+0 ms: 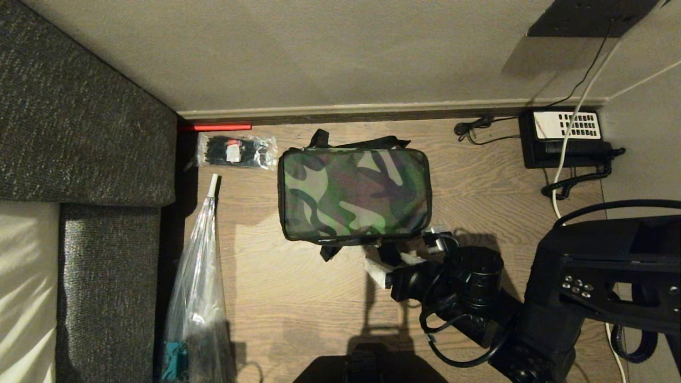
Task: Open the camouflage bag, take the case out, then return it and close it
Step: Open the top of the storage box
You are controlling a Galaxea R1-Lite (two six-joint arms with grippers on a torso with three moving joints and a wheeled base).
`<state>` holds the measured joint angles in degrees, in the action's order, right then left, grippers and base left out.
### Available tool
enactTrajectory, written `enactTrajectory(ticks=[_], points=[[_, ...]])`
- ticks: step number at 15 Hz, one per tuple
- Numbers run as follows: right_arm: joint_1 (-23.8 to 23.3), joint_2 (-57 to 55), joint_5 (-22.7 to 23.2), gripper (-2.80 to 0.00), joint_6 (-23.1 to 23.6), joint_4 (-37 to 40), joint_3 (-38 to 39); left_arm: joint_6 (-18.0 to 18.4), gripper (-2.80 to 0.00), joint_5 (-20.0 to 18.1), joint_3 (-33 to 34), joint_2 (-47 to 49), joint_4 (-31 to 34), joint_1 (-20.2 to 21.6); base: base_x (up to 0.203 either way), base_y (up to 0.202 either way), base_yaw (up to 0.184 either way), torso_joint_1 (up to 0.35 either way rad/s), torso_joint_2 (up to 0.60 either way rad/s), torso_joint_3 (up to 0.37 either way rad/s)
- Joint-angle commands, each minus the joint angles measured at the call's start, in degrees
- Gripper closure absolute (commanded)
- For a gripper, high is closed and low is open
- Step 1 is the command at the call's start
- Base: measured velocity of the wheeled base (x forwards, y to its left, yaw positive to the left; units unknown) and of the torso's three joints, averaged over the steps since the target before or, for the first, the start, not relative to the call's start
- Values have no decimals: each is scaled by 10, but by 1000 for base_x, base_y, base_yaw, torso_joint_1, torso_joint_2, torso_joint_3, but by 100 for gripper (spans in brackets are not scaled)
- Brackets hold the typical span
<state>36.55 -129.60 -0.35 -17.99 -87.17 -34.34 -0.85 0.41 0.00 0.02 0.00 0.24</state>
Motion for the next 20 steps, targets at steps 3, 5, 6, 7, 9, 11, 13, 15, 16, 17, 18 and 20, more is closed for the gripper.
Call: enactTrajectory(ticks=[3, 5, 6, 7, 9, 11, 13, 15, 16, 17, 18, 20], points=[[1, -1, 1, -280, -1, -5, -1, 0, 0, 0, 2, -1, 0, 0, 0, 0, 0, 0, 0, 0], [1, -2, 1, -280, 0, -5, 0, 0, 0, 0, 2, -1, 0, 0, 0, 0, 0, 0, 0, 0], [1, -2, 2, -280, 0, -5, 0, 0, 0, 0, 2, -1, 0, 0, 0, 0, 0, 0, 0, 0], [1, -2, 2, -280, 0, -5, 0, -1, 0, 0, 2, -1, 0, 0, 0, 0, 0, 0, 0, 0], [1, -2, 2, -280, 2, -5, 2, -2, 0, 0, 2, -1, 0, 0, 0, 0, 0, 0, 0, 0], [1, -2, 2, -280, 7, -5, 3, -2, 0, 0, 2, -1, 0, 0, 47, 0, -1, 1, -1, 1], [1, -1, 2, -280, 7, -5, 4, 0, 0, 0, 2, -1, 0, 0, 169, 0, 2, 0, -1, 3], [1, -1, 2, -280, 8, -5, 6, 0, 0, 0, 2, -1, 0, 0, 54, 0, 1, 1, 2, 3], [2, -1, 2, -280, 8, -5, 9, 0, 0, 0, 2, -1, 0, 0, 0, 0, 0, 0, 0, 0], [2, -1, 2, -280, 8, -5, 9, 0, 0, 0, 2, -1, 0, 0, 0, 0, 0, 0, 0, 0], [2, -1, 2, -280, 8, -5, 9, 0, 0, 0, 2, -1, 0, 0, 0, 0, 0, 0, 0, 0], [14, -1, 2, -280, 8, -5, 24, 0, 0, 0, 2, -1, 0, 0, 0, 0, 0, 0, 0, 0]])
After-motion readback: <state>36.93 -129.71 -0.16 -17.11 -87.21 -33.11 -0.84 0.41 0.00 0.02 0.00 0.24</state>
